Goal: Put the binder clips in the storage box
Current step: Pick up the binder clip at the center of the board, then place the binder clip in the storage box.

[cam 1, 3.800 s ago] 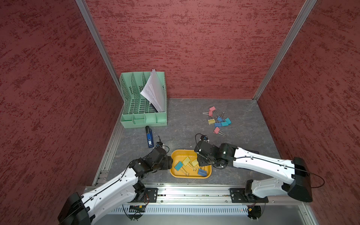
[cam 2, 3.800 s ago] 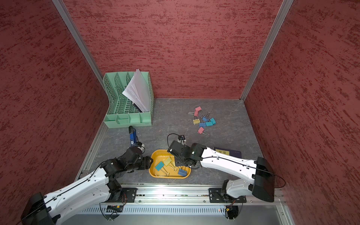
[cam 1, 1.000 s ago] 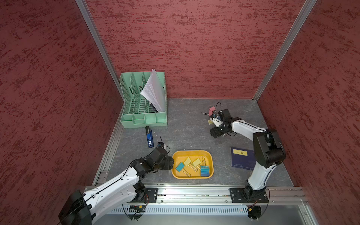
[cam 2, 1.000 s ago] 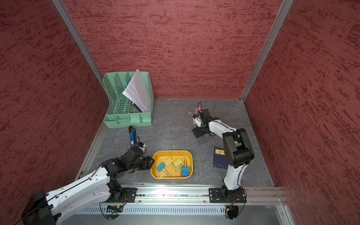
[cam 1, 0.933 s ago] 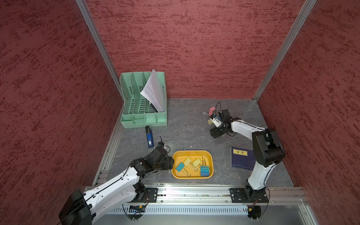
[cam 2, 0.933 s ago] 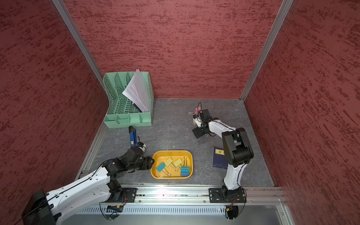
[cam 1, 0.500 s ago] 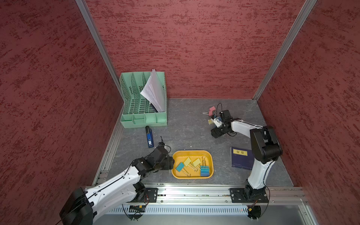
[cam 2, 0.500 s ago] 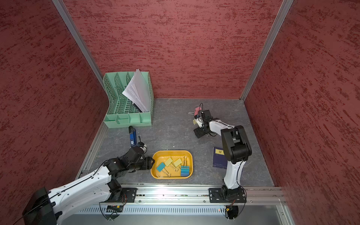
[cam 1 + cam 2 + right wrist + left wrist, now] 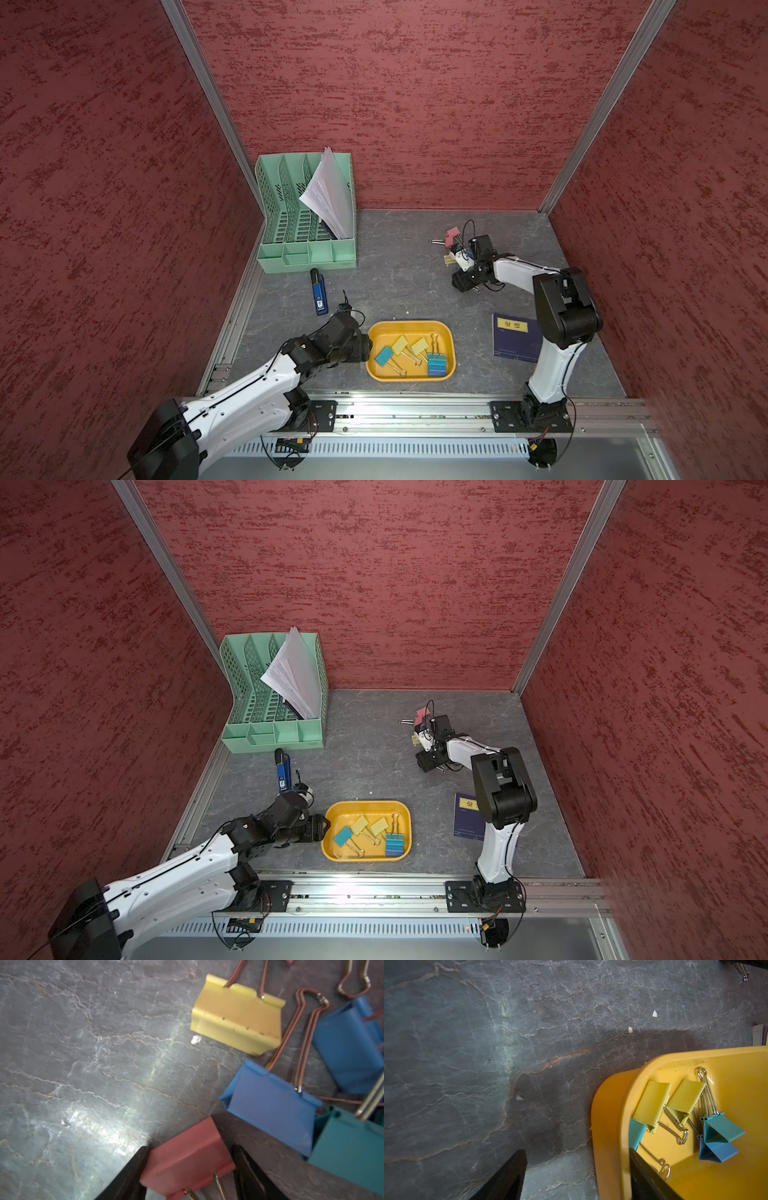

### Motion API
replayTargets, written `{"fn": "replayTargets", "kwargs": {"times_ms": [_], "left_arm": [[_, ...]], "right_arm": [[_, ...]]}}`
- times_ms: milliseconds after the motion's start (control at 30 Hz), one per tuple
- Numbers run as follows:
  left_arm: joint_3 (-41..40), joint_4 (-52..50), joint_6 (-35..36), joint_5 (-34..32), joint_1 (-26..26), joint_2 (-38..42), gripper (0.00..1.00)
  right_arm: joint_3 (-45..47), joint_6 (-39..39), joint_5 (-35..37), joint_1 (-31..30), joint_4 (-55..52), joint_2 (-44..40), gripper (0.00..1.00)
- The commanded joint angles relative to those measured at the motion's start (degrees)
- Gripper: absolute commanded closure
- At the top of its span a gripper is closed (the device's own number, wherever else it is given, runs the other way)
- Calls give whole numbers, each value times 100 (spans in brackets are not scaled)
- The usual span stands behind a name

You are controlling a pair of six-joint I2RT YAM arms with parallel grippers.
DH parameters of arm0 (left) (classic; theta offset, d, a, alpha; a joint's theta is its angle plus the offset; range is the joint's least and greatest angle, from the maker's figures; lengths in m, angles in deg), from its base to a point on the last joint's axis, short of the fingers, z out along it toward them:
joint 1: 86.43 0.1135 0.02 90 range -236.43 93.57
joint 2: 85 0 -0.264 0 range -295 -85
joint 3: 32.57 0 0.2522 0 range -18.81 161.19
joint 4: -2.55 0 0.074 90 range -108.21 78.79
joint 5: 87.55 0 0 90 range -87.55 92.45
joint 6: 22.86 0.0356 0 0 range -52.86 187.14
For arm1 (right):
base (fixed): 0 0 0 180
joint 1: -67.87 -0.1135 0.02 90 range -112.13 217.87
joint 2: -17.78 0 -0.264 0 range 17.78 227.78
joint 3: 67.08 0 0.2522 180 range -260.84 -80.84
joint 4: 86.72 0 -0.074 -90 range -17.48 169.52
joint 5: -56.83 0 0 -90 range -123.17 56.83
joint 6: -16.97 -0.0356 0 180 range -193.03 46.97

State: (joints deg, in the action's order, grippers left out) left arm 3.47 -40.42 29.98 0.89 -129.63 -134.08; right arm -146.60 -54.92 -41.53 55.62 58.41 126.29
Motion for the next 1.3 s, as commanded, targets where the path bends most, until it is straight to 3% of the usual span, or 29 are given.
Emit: {"fn": "replayTargets", "kwargs": {"times_ms": [0,300,433,600,700,833,1033,1267], "left_arm": [[83,-99,87,-96,0,-12,24],[74,-97,87,-92,-11,8,24],[72,-101,87,-90,-13,12,24],[74,-87,96,-90,-11,19,24],[74,-84,91,-81,-17,16,24],[74,-76,103,-87,-22,38,24],[53,-102,93,-90,-27,98,24],[57,-107,85,-129,-29,124,24]], "right_arm": [[128,-206,159,54,58,-255,39],[47,-1078,531,-34,-344,-994,45],[-255,-2065,1004,-218,-1207,-1300,43],[-76,-3253,662,-612,-1721,-2093,41],[-73,-3541,731,-1278,-2007,-2454,41],[-218,-3575,926,-2628,-2141,-2685,40],[-106,-3595,826,-3987,-1785,-2778,40],[112,-3879,634,-4867,-1123,-2331,39]]}}
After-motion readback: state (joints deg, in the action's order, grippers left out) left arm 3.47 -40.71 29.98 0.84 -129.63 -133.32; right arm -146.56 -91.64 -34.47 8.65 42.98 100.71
